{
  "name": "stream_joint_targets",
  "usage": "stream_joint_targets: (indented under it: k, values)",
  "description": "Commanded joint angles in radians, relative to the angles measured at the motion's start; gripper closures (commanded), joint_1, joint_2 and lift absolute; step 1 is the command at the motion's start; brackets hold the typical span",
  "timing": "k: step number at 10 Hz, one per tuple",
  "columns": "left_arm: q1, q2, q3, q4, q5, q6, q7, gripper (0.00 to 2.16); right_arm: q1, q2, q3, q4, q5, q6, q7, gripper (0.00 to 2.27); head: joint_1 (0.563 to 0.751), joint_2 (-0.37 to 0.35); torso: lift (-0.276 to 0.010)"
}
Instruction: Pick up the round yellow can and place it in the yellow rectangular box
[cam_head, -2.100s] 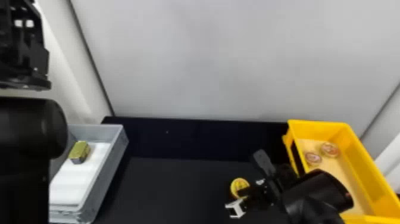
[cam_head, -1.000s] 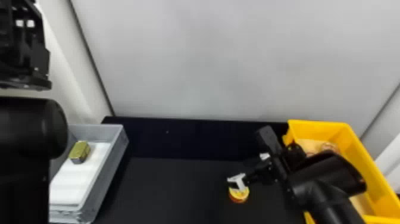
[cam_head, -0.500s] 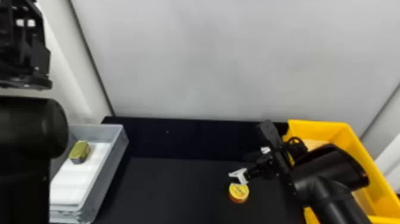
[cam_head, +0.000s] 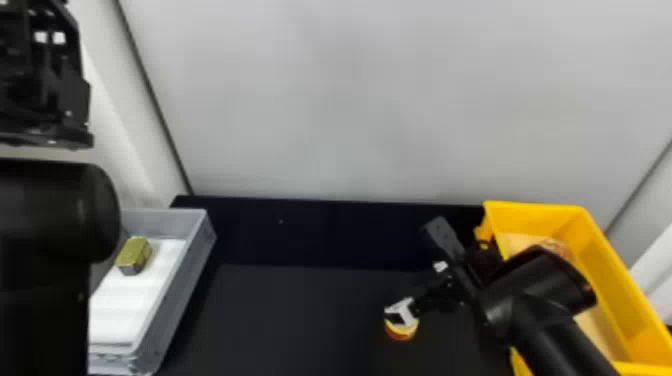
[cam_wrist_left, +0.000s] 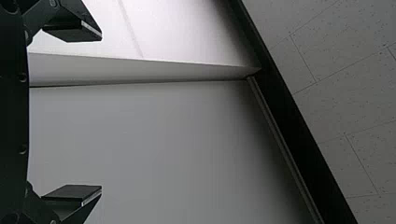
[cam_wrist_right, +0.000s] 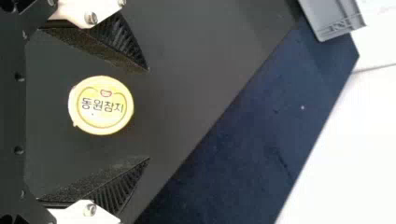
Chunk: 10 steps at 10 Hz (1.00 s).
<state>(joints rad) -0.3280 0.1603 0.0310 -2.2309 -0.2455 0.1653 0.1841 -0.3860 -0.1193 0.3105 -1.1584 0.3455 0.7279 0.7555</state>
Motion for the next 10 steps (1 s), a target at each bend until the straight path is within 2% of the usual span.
stream_joint_targets:
  k: [1, 5, 10]
  values:
    - [-0.003, -0.001, -0.005, 0.007, 0.000, -0.006, 0.000, 0.13, -0.042, 0.006, 0.026, 0.129, -0.013, -0.042, -0.013, 0.13, 0.663, 0.054, -0.010]
    - [-0.006, -0.001, -0.009, 0.010, 0.002, -0.012, 0.002, 0.13, -0.063, 0.012, 0.053, 0.210, -0.020, -0.051, -0.028, 0.00, 0.663, 0.054, -0.010]
    - [-0.008, -0.004, -0.011, 0.014, 0.002, -0.016, 0.002, 0.13, -0.073, 0.017, 0.069, 0.235, -0.031, -0.065, -0.042, 0.00, 0.663, 0.054, -0.010]
